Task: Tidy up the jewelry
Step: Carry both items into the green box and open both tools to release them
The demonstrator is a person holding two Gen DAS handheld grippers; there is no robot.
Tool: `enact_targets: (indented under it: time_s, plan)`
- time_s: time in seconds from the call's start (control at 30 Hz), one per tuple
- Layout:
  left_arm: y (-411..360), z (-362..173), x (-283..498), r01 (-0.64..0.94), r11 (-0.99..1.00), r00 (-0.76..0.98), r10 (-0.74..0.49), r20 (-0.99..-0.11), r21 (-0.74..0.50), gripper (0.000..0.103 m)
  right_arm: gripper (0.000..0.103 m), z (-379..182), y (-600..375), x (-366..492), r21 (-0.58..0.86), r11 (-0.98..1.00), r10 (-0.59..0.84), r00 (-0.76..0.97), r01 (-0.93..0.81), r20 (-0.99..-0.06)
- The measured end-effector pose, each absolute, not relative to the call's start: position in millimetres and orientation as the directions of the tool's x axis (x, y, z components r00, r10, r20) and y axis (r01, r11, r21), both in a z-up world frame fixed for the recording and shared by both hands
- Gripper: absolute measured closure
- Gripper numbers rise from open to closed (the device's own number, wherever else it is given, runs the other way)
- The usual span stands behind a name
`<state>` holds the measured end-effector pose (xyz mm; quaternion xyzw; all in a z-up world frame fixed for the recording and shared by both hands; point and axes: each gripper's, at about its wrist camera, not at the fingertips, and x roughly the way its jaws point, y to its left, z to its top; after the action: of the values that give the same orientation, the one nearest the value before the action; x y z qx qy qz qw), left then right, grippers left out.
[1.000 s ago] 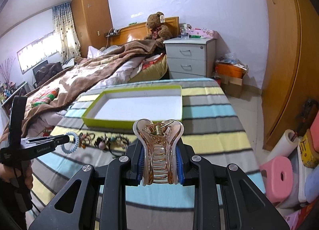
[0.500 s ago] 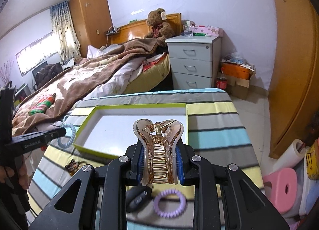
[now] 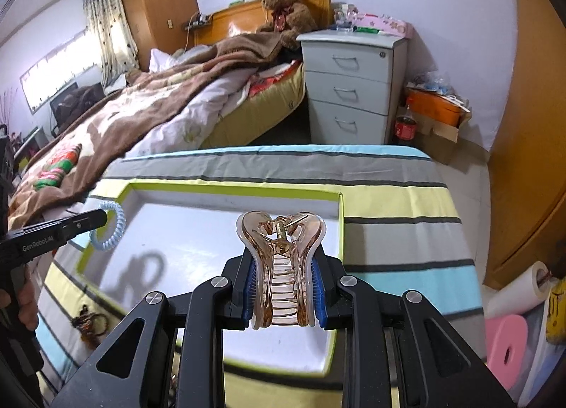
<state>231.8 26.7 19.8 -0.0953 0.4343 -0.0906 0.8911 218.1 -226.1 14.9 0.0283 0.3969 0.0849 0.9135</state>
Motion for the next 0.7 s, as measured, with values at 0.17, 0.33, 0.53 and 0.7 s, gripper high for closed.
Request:
enact_targets:
  time_s: [0.17, 0.33, 0.53, 0.7]
  plan:
    - [20, 7, 252, 0.079, 0.968, 0.58, -0.239, -0.779, -0.239, 0.093, 0.076, 7, -223, 235, 0.102, 0.983, 0.176, 0.656, -0.15, -0.734]
    - [14, -5, 262, 0.079, 0.97, 0.555, -0.233, -0.799, -0.228, 0.093, 0.076, -2, -219, 246, 0.088, 0.983, 0.172, 0.638, -0.162, -0.751]
    - [9, -16, 268, 0.077, 0.975, 0.529, -0.216, -0.82, -0.208, 0.093, 0.076, -8, -217, 248, 0.076, 0.981, 0.172, 0.629, -0.177, -0.758]
    - [7, -20, 268, 0.069, 0.978, 0.523, -0.202, -0.828, -0.195, 0.093, 0.076, -13, -214, 248, 0.049, 0.981, 0.155, 0.62, -0.185, -0.769]
